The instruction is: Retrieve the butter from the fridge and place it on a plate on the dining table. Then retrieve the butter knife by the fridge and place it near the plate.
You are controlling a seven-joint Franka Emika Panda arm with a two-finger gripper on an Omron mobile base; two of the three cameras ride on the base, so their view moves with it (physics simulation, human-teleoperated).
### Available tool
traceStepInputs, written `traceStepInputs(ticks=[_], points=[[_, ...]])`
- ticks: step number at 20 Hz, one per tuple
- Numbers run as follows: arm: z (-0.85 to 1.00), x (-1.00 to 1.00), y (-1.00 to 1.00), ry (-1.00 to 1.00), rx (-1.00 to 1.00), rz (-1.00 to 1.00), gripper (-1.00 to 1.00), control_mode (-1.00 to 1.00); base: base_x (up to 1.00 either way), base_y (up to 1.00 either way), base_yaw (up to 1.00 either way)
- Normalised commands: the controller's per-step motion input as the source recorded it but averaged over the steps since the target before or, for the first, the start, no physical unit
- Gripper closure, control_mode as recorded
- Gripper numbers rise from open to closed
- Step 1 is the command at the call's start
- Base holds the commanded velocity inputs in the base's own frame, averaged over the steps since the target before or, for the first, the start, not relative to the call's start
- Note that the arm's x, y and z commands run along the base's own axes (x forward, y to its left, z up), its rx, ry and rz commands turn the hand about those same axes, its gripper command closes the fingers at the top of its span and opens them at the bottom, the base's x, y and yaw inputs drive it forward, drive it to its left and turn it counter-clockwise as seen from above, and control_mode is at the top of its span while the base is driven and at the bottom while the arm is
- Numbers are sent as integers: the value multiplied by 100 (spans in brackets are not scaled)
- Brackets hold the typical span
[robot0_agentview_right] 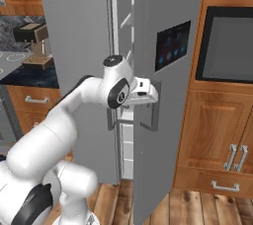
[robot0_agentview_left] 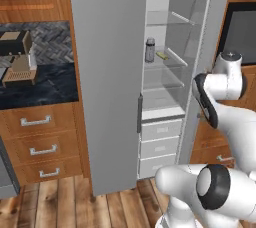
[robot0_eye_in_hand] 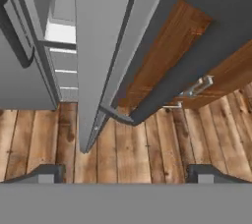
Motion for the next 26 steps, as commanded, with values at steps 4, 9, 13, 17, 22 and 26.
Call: traceStepInputs(ticks=[4,9,13,17,22,26], points=[[12,9,96,25,-51,-5,-100,-100,0,0,0],[5,34,86,33,-50,0,-100,-100,0,0,0],[0,47,42,22,-32,6,-100,-100,0,0,0],[0,42,6,21,-23,0,-100,-100,0,0,0],[-7,48,-1,8,-5,0,-100,-100,0,0,0],[-10,42,-10,4,0,0,-100,-100,0,0,0]])
